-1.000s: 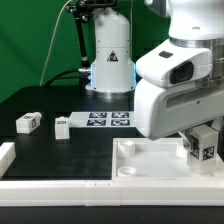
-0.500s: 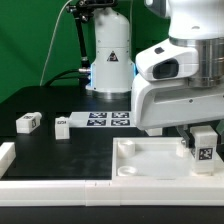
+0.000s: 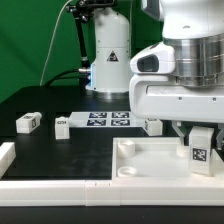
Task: Assemble one leg
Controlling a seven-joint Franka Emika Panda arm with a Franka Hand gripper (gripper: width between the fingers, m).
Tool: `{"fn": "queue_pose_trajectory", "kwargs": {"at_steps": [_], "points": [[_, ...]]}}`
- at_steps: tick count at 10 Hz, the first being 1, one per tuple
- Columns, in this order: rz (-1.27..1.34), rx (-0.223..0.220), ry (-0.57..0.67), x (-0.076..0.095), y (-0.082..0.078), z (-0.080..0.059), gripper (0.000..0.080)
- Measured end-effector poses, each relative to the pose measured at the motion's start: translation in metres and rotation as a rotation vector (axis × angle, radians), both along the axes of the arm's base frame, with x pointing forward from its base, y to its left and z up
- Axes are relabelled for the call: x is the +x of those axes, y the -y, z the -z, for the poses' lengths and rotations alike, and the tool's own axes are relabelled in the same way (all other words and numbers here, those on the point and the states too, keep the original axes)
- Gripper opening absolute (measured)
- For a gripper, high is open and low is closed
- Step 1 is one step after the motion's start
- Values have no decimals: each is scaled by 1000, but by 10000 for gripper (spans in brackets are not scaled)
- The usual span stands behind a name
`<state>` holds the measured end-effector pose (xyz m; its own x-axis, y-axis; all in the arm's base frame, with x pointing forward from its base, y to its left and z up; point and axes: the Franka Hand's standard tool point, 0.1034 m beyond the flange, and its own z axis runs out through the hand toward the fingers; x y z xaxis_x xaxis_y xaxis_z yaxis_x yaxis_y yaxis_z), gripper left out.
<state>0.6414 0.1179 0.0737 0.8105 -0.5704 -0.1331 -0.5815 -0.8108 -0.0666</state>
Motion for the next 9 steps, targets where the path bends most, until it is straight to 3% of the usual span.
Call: {"fn": "queue_pose_trajectory", "kwargs": {"at_steps": [5,6,7,8,9], "points": [[269,-3,-39,0,-1,0,315],[257,-3,-37,0,-1,0,525],[225,-2,-37,-1,-2,0,525],[188,-5,-45,-1,-4,-2,621],[46,-16,-42,-2,-6,-4,621]]}}
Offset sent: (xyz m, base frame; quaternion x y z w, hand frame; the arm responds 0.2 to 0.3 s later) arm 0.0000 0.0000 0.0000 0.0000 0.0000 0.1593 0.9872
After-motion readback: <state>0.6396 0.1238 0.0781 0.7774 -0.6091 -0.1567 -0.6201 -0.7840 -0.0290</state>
